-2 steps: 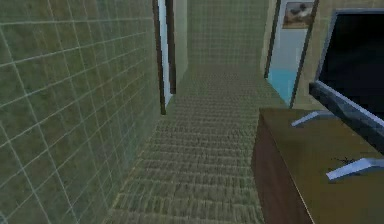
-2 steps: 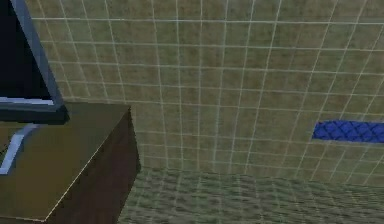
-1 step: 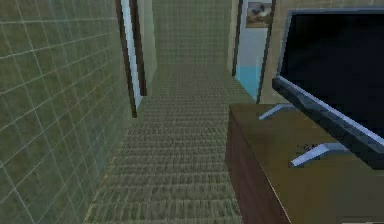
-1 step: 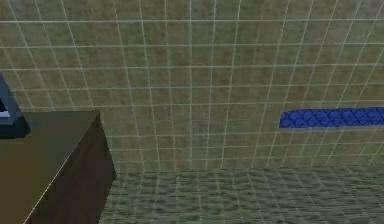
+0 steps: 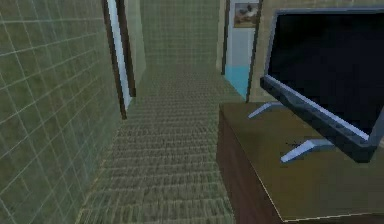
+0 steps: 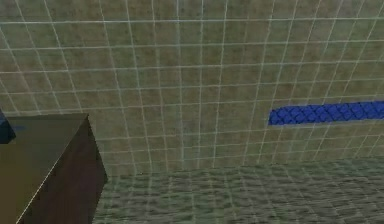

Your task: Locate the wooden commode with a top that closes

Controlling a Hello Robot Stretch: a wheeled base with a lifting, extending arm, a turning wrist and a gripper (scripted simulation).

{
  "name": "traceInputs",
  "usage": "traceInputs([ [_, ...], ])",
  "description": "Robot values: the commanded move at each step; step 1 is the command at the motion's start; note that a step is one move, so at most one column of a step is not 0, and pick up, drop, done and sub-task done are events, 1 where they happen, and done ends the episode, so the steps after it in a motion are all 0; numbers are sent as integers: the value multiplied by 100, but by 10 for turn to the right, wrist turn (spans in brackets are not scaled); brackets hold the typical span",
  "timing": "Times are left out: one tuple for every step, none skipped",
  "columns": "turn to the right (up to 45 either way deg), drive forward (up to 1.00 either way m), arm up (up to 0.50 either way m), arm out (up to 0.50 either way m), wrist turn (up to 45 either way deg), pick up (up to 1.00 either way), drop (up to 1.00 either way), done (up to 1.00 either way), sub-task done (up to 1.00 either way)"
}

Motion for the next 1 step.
traceInputs([
  [0, 30, 0, 0, 0, 0, 0, 0, 0],
])
